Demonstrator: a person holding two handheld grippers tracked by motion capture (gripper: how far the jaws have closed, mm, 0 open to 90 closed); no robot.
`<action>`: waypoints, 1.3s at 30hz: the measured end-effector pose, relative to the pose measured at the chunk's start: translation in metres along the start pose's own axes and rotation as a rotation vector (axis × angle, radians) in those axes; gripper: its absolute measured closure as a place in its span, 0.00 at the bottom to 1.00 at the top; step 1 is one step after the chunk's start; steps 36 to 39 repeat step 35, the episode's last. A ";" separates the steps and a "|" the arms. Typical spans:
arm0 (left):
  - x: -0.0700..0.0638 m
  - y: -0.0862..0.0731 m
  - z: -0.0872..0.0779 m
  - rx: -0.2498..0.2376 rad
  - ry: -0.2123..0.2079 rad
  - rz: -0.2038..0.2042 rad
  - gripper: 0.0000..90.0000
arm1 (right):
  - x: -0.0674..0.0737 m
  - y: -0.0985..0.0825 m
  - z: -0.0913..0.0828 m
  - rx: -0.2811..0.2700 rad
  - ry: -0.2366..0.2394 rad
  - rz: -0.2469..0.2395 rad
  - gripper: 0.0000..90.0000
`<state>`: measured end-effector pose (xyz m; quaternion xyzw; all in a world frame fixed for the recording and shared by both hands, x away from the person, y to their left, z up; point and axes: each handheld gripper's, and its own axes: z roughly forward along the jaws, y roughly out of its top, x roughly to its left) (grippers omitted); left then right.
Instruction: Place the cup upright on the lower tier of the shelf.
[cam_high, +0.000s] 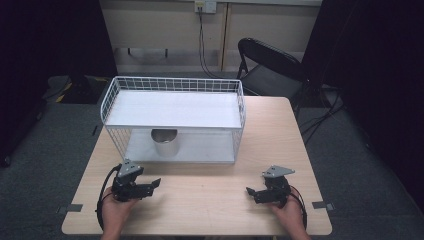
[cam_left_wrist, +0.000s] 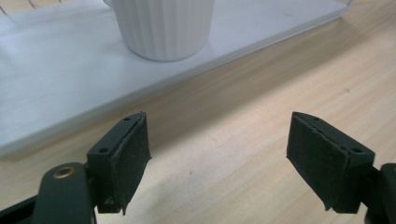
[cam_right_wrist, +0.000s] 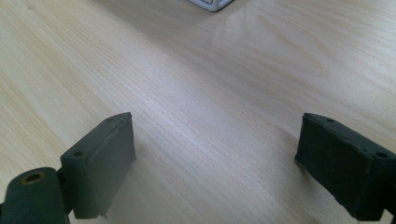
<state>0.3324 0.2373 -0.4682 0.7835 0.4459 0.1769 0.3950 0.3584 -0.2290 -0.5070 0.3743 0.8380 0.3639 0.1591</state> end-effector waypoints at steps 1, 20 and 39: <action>0.000 -0.002 0.000 0.004 -0.001 -0.003 0.23 | 0.000 0.000 0.000 0.000 0.000 0.000 0.12; 0.004 -0.027 0.007 0.088 0.026 0.026 0.19 | 0.000 0.000 0.000 -0.001 0.001 0.000 0.12; 0.006 -0.036 0.011 0.079 0.030 0.069 0.16 | 0.000 0.000 0.000 0.000 0.002 0.000 0.12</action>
